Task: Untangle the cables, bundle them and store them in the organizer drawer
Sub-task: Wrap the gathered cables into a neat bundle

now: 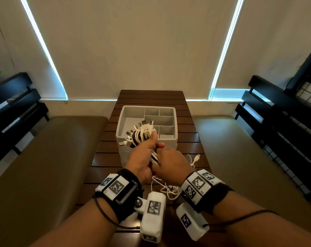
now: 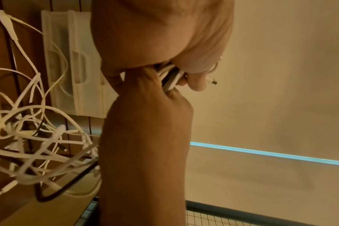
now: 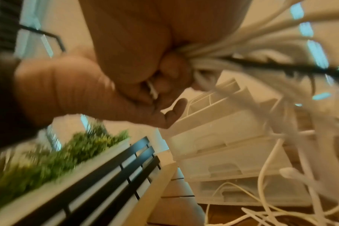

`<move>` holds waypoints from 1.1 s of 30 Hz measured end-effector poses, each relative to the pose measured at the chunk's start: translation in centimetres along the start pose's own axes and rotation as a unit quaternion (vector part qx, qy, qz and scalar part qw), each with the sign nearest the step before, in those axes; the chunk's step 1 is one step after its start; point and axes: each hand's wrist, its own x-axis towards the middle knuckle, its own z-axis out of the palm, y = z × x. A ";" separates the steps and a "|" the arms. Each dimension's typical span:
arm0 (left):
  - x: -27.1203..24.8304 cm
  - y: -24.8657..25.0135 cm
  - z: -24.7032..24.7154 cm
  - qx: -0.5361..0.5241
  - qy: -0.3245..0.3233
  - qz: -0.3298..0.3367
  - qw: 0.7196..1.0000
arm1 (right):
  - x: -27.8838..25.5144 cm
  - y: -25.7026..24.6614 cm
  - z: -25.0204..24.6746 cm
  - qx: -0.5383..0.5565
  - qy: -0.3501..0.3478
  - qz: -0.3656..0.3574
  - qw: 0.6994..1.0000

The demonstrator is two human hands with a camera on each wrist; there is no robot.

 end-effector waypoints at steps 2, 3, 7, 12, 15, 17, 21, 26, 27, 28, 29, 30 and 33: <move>-0.1 0.5 -0.1 -0.032 -0.002 0.028 0.999 | -0.2 0.4 -0.5 0.047 -0.052 -0.005 0.998; -0.1 0.8 -0.2 -0.050 0.003 0.045 0.998 | -0.4 0.7 -0.5 0.063 -0.074 -0.003 0.995; -0.3 1.5 -0.6 -0.085 -0.011 0.060 0.995 | -0.8 2.0 -0.2 0.073 -0.108 0.017 0.991; -0.5 2.0 -0.9 -0.098 -0.075 0.053 0.991 | -1.5 2.3 -1.7 0.093 -0.186 -0.002 0.978; -0.8 2.5 -1.1 -0.065 -0.120 0.028 0.990 | -1.3 2.7 -2.2 -0.001 -0.149 -0.034 0.988; -1.1 2.8 -1.0 -0.032 -0.144 0.006 0.989 | -0.9 2.9 -2.4 -0.052 -0.105 -0.048 0.992; -1.7 2.9 -1.3 0.042 -0.159 -0.021 0.986 | -0.3 3.1 -3.3 -0.130 -0.063 -0.068 0.987; -2.6 2.6 -1.2 0.151 -0.151 -0.021 0.977 | -0.2 2.8 -4.3 -0.120 -0.016 -0.042 0.992; -2.7 2.4 -1.1 0.185 -0.150 -0.016 0.971 | -0.2 2.6 -4.3 -0.128 -0.018 -0.037 0.991; -2.8 2.1 -1.0 0.215 -0.153 -0.010 0.965 | -0.2 2.4 -4.4 -0.137 -0.021 -0.035 0.990; -2.8 1.8 -1.0 0.234 -0.158 -0.005 0.959 | -0.1 2.2 -4.5 -0.144 -0.023 -0.032 0.989; -2.8 1.4 -1.0 0.243 -0.162 -0.005 0.956 | -0.1 2.0 -4.6 -0.151 -0.026 -0.028 0.988; -3.1 1.0 -1.0 0.256 -0.169 -0.007 0.952 | -0.1 1.7 -4.6 -0.164 -0.028 -0.011 0.986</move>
